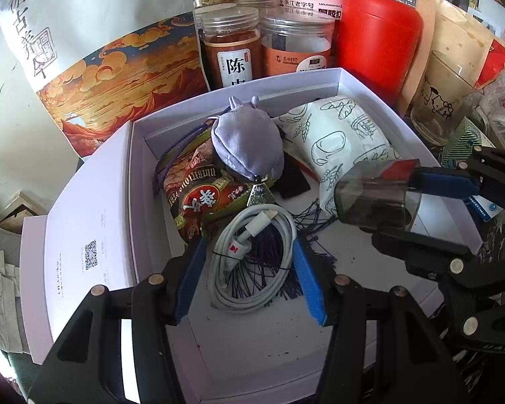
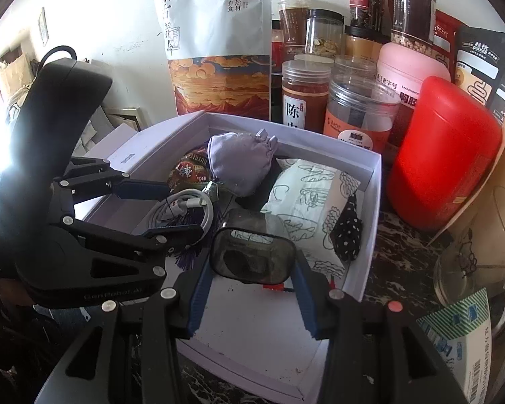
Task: Organize objects
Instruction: 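Lower the cable and dark cup into the box and open both tools, then withdraw both open tools up and back from the white box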
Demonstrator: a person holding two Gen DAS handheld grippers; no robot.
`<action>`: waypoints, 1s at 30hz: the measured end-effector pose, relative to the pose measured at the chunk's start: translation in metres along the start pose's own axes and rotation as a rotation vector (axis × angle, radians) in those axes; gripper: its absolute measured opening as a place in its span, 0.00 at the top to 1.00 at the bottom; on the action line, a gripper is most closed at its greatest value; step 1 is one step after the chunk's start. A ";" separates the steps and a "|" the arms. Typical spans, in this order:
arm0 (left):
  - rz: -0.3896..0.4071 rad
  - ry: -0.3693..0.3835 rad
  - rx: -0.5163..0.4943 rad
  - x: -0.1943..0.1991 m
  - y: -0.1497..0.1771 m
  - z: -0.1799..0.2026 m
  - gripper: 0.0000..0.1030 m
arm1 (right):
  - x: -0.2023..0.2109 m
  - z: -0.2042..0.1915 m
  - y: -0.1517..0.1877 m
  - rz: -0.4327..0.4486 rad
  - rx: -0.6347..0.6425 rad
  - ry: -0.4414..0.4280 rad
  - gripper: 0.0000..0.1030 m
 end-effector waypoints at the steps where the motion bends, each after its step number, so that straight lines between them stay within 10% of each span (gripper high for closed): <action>1: -0.002 -0.004 0.002 0.000 0.001 0.000 0.50 | 0.000 0.000 0.001 -0.004 -0.001 0.001 0.55; 30: 0.004 -0.047 0.049 0.049 0.005 0.007 0.49 | 0.032 -0.006 0.000 -0.002 0.010 0.100 0.49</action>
Point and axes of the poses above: each gripper's, at about its wrist camera, not at the fingertips, and x roughly against the way its jaws point, z to its right, y to its underside, the point moved 3 cm from there along -x, roughly the way its jaws point, and after that the axes turned 4 degrees about z, right-handed, at the moved point
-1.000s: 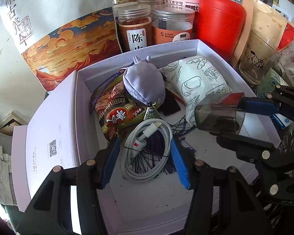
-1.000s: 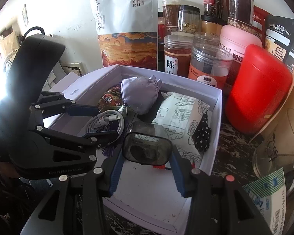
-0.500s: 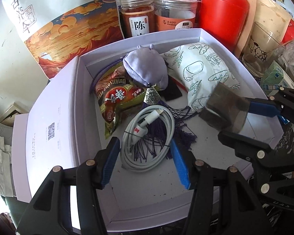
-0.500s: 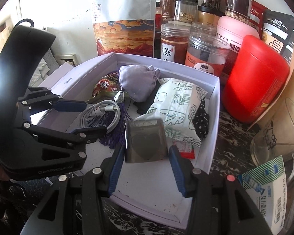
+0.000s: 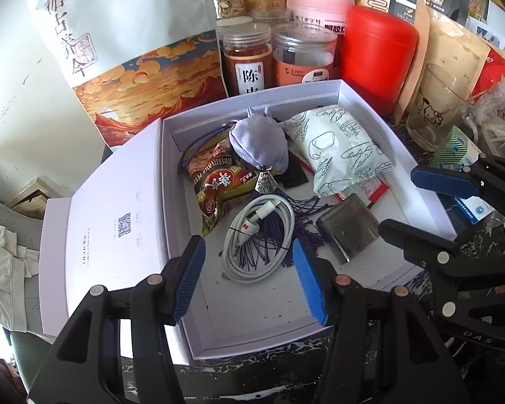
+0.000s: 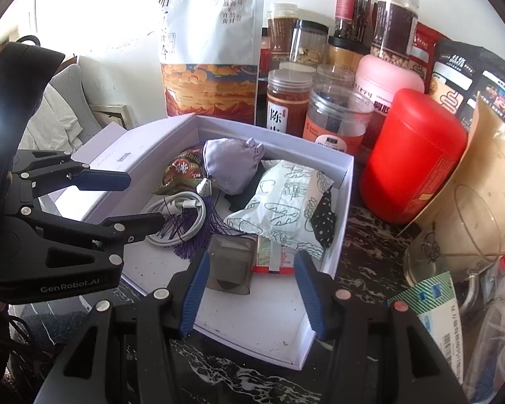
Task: Organize objects
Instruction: 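Withdraw both open tools up and back from the white box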
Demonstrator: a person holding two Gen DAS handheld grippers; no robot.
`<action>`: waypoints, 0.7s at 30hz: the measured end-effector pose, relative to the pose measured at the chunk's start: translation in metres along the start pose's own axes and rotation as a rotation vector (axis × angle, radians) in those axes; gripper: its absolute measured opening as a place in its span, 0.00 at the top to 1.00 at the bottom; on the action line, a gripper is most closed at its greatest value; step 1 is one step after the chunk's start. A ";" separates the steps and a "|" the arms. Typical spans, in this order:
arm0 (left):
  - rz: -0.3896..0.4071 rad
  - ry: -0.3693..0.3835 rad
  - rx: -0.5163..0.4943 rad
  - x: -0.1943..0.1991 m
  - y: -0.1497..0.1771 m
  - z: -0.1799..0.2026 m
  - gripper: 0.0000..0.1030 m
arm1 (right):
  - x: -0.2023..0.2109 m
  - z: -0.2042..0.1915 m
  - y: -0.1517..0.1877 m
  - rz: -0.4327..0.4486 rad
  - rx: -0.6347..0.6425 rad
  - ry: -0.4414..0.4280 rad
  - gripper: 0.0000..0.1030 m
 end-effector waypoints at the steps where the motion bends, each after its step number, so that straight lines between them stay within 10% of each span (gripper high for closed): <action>1: 0.005 -0.001 0.004 0.004 0.003 0.004 0.49 | 0.003 0.000 -0.002 0.004 0.001 0.003 0.49; 21: 0.129 -0.022 0.040 0.102 0.002 -0.011 0.44 | 0.102 -0.014 -0.011 0.165 0.016 0.063 0.43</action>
Point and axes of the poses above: each gripper's, at about its wrist camera, not at the fingertips, and x roughly against the way its jaws point, z to its right, y to its underside, the point moved 3 cm from there along -x, roughly the way its jaws point, and after that the axes turned 4 degrees about z, right-handed, at the moved point
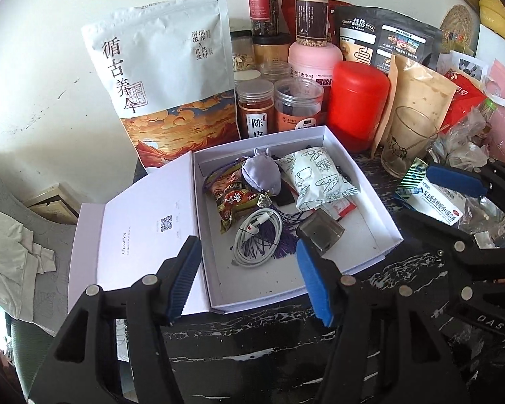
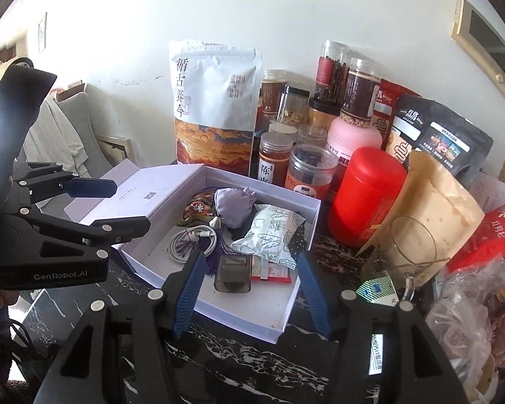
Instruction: Organize objects
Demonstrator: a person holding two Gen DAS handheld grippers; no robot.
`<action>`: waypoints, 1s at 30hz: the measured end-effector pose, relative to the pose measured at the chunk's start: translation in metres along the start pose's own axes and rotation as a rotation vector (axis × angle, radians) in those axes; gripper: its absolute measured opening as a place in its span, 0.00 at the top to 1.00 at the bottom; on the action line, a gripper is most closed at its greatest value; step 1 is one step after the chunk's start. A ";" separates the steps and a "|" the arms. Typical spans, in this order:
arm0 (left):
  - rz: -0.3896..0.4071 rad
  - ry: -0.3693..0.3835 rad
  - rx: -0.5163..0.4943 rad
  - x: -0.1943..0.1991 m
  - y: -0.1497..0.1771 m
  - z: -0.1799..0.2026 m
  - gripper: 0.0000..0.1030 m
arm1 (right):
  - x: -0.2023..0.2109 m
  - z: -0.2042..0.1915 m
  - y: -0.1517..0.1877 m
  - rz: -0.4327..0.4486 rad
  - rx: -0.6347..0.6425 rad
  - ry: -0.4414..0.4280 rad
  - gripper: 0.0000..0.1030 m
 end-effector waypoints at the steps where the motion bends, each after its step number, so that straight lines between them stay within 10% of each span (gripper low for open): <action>1: 0.012 -0.006 0.004 0.007 0.001 0.000 0.43 | 0.007 -0.001 -0.001 0.011 0.001 0.002 0.43; 30: 0.150 -0.023 -0.014 0.161 0.076 0.029 0.28 | 0.135 -0.038 0.042 0.111 -0.007 0.060 0.38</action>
Point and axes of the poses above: each gripper's, at about its wrist camera, not at the fingertips, and x roughly against the way its jaws point, z to its right, y to its underside, the point moved 3 cm from there along -x, roughly the way its jaws point, and after that the axes turned 4 degrees about z, right-handed, at the moved point
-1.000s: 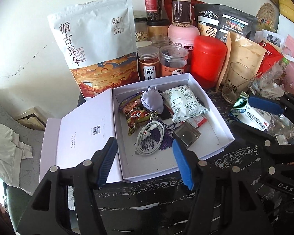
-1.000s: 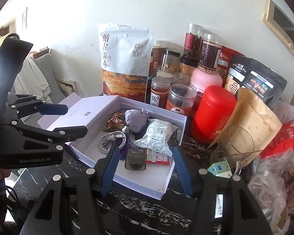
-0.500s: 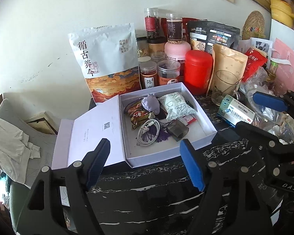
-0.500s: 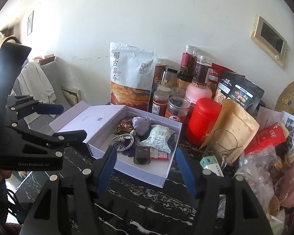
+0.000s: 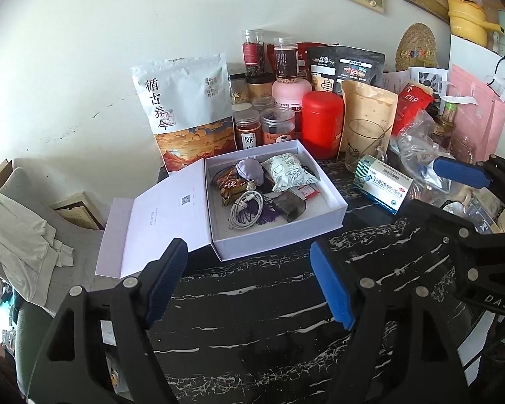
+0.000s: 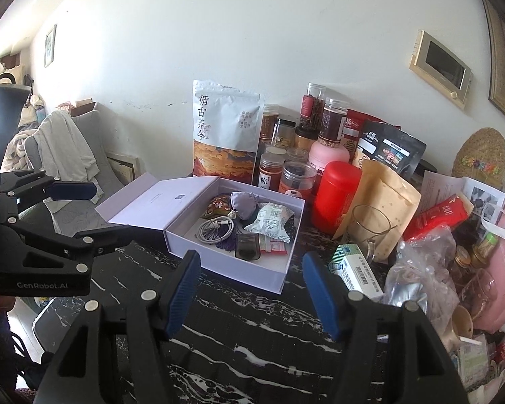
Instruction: Organize objects
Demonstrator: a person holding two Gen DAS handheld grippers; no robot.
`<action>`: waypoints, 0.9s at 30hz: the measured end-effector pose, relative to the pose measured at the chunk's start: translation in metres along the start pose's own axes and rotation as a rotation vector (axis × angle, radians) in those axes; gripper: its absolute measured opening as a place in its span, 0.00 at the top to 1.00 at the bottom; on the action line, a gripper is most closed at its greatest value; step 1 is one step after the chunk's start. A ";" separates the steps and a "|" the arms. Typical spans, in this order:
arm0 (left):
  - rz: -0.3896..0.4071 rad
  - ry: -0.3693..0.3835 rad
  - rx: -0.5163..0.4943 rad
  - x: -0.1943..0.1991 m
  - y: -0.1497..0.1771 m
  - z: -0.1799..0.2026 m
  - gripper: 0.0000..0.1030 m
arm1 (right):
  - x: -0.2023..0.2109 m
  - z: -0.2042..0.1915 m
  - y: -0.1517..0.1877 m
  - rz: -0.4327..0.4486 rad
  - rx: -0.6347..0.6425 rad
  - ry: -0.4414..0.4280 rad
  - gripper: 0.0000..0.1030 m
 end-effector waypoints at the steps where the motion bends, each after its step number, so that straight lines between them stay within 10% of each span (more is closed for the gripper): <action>1: 0.001 0.001 0.000 0.003 0.003 0.001 0.27 | 0.002 -0.001 0.002 0.000 -0.001 -0.001 0.38; 27: -0.089 0.030 0.051 0.037 0.084 0.006 0.25 | 0.026 -0.033 0.064 -0.088 -0.004 -0.001 0.37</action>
Point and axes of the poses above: each gripper's, at about its wrist camera, not at the fingertips, and x roughly against the way its jaws point, z to its right, y to its underside, the point moved 3 cm from there along -x, roughly the way its jaws point, and after that the axes turned 4 degrees about z, right-handed, at the moved point
